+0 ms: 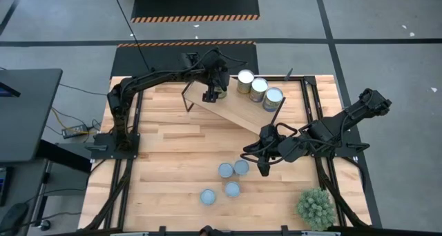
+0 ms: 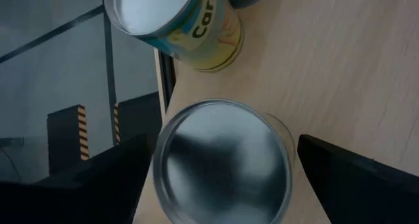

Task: Pick and place cans onto a shelf
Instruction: Put the canned oranges on the shelf

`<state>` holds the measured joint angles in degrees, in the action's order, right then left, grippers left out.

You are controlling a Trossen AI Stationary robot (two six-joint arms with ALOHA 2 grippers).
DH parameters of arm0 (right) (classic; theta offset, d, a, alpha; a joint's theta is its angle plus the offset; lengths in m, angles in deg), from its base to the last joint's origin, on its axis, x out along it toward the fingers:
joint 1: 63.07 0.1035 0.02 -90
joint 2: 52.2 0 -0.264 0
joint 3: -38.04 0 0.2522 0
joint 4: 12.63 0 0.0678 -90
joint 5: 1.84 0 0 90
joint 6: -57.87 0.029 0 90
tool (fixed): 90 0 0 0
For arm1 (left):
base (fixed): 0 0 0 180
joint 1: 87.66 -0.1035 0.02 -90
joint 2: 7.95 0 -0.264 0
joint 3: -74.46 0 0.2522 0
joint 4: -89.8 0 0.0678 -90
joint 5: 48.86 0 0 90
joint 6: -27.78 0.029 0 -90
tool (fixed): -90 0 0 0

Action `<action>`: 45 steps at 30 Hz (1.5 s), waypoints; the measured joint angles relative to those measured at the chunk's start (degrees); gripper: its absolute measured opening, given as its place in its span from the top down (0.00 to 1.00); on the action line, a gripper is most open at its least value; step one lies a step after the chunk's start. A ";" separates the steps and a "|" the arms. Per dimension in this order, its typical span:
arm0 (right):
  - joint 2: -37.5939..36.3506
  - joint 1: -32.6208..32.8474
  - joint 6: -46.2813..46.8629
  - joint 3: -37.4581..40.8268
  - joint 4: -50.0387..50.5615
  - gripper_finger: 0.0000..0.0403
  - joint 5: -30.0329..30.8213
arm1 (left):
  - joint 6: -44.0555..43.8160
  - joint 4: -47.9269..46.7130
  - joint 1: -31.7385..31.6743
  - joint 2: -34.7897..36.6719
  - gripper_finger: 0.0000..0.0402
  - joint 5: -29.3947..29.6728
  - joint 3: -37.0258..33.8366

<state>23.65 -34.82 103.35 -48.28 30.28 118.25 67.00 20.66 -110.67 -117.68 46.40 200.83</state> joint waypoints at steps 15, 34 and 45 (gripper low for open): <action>0.00 0.00 0.01 0.00 0.04 0.98 0.13 | -0.81 0.88 -0.02 1.31 0.03 -0.53 -0.04; 0.04 0.00 -1.10 -0.02 0.22 0.98 0.39 | -4.45 1.30 -0.10 7.01 0.03 2.64 -0.04; 0.04 0.00 -0.47 -0.02 0.04 0.98 1.81 | -18.15 -11.77 -4.09 8.07 0.03 -3.83 -0.07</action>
<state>23.70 -34.82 102.88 -48.30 30.32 120.06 48.85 8.90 -114.76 -109.62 42.57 200.77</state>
